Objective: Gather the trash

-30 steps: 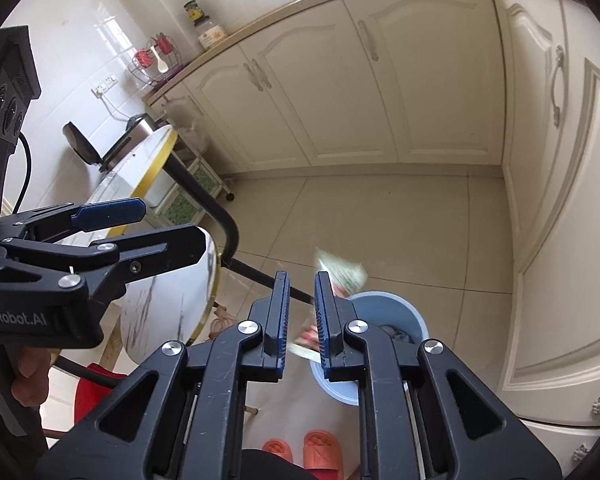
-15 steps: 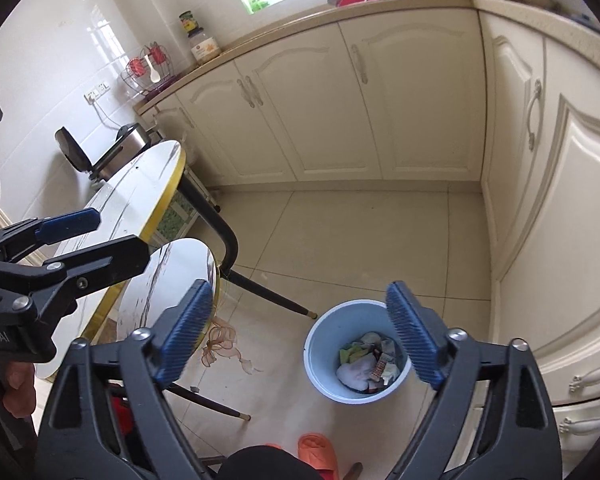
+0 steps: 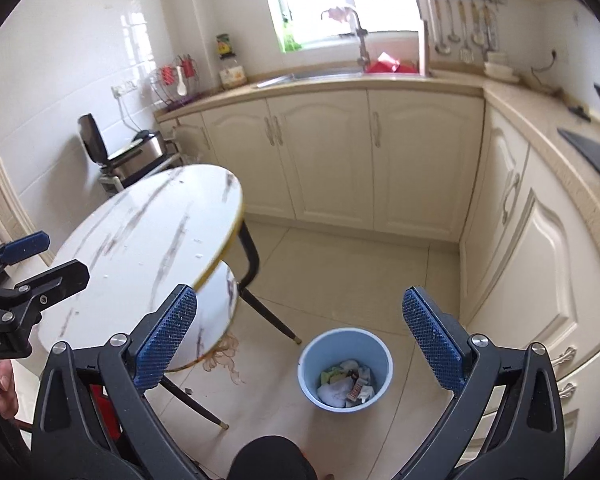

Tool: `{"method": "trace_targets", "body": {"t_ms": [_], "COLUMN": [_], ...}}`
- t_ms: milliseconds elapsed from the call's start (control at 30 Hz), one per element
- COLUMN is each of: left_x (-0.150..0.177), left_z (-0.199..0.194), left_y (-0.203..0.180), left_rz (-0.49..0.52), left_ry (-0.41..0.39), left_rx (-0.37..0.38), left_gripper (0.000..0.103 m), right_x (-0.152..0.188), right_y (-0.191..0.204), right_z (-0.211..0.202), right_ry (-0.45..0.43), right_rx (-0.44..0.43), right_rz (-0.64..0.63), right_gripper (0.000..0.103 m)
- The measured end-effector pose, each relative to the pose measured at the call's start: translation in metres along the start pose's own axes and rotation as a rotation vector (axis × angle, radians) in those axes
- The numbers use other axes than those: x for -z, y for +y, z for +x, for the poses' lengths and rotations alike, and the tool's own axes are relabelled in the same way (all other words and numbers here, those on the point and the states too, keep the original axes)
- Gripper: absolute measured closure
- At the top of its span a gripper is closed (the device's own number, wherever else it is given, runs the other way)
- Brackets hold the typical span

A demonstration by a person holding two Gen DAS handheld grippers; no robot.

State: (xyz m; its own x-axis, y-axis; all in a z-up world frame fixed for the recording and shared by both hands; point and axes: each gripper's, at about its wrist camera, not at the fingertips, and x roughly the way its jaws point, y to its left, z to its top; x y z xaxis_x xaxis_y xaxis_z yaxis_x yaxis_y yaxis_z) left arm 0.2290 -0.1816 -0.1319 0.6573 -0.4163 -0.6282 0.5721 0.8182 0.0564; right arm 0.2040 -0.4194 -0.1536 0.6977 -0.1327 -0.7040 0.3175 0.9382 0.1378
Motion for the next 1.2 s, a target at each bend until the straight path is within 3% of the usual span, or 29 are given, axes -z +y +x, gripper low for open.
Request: {"method": "trace_targets", "body": {"t_ms": [300, 467, 700, 900, 1200], "left_x": [0.063, 0.094, 0.127, 0.163, 0.230], "left_z": [-0.130, -0.206, -0.306, -0.378, -0.436], "left_y": [0.038, 0.036, 0.013, -0.021, -0.073], "left_rz": [-0.115, -0.152, -0.202, -0.223, -0.204], "left_ry": [-0.116, -0.217, -0.355, -0.449, -0.569], "left_rx": [-0.162, -0.244, -0.352, -0.368, -0.436], "left_gripper": [0.001, 0.001, 0.001, 0.001, 0.001], "right_x": [-0.008, -0.007, -0.007, -0.008, -0.002], "right_y": [0.093, 0.143, 0.187, 0.207, 0.211], "right_z": [-0.061, -0.094, -0.155, -0.198, -0.235], "right_ry": [-0.112, -0.169, -0.301, -0.418, -0.521], "right_rx": [-0.120, -0.174, -0.224, -0.210, -0.214], "right_rz": [-0.136, -0.224, -0.301, -0.342, -0.340], "right_gripper": [0.000, 0.000, 0.000, 0.000, 0.000]}}
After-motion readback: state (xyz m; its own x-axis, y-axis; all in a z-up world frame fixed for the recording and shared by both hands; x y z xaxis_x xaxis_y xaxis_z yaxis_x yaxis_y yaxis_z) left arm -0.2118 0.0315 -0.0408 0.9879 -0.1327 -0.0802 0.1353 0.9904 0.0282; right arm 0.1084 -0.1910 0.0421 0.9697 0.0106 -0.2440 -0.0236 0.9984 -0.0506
